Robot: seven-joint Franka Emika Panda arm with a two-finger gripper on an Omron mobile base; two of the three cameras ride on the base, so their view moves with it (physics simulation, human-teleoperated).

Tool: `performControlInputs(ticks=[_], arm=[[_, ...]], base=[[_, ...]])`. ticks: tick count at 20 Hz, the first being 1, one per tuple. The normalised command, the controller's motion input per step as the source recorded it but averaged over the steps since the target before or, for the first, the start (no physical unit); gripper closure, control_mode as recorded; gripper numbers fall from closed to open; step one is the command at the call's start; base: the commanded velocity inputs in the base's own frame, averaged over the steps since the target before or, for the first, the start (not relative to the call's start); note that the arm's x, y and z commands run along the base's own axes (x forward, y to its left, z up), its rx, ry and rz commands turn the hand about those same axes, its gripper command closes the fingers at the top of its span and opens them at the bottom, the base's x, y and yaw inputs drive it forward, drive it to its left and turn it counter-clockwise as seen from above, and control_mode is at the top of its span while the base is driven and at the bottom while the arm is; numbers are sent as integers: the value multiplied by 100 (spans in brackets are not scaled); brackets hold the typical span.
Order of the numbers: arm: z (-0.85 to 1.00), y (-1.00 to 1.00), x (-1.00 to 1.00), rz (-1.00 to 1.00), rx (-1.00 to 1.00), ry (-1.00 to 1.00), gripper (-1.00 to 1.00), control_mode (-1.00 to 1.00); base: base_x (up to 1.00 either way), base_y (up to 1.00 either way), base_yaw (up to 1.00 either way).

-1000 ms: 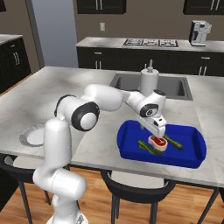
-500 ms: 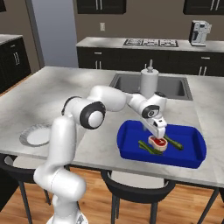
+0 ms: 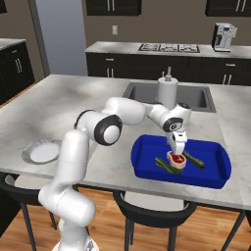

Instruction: Create a steak meal by picking up the steak and asparagus from the tray and placing them on the plate. Leave the squash on the tray.

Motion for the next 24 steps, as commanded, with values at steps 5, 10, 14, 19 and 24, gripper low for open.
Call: performControlInputs(ticks=[5, 10, 14, 19, 24], arm=[[-8, 0, -9, -29, 0, 0, -100, -100], [9, 4, -17, -26, 0, 0, -100, -100], [9, 13, -6, -30, 0, 2, -100, -100], [6, 19, -1, -36, -3, 7, -100, -100], [0, 4, -7, -38, -3, 4, -100, -100]], base=[[0, 0, 0], [0, 0, 0], [0, 0, 0], [0, 0, 0], [0, 0, 0]])
